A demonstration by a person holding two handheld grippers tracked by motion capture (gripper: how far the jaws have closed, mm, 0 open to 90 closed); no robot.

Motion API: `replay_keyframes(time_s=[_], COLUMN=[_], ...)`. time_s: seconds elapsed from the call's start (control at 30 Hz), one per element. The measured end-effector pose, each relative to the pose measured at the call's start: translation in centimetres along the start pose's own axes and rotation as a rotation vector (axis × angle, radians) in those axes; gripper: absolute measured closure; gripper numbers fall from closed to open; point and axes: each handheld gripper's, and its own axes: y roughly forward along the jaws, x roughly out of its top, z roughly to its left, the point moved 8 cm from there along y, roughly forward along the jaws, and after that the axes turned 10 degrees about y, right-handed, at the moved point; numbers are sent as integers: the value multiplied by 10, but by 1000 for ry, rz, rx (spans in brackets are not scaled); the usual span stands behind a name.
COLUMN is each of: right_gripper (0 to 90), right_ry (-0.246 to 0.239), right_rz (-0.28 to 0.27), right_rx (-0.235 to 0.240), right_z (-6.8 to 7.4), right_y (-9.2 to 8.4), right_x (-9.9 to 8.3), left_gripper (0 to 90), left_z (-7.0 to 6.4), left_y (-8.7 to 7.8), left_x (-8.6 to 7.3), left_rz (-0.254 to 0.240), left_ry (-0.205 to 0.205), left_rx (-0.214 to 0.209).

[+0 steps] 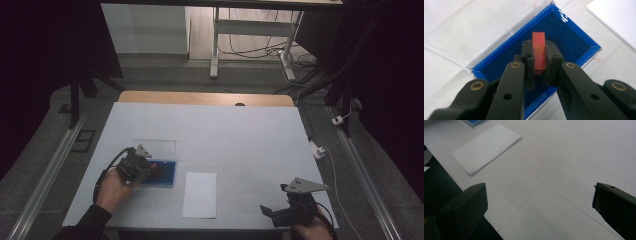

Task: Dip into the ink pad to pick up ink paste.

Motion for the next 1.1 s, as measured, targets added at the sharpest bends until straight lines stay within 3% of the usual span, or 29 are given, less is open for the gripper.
replay_keyframes(time_s=[0.07, 0.4, 0.47, 0.67, 0.9, 1.0, 1.1], right_gripper=[1, 1, 1, 1, 1, 1, 1], right_ry=[-1, -1, -3, -3, 1, 3, 1], right_rz=[-1, 0, 1, 2, -6, -6, -4], right_rx=[-1, 2, 2, 2, 2, 4, 3], right_z=[0, 0, 0, 0, 0, 0, 0], right_y=[0, 0, 0, 0, 0, -1, -1], right_x=[0, 0, 0, 0, 0, 0, 0], left_gripper=[804, 804, 804, 804, 800, 799, 798], left_z=[1, 15, 14, 8, 10, 11, 13], left_y=[0, 1, 1, 1, -1, -2, -8], left_x=[-1, -9, -9, -6, -5, -4, -2], left_rz=[-5, -90, -87, -60, -52, -58, -94], left_ry=[-11, -160, -159, -102, -83, -100, -117], left_rx=[-11, -173, -170, -100, -107, -120, -133])
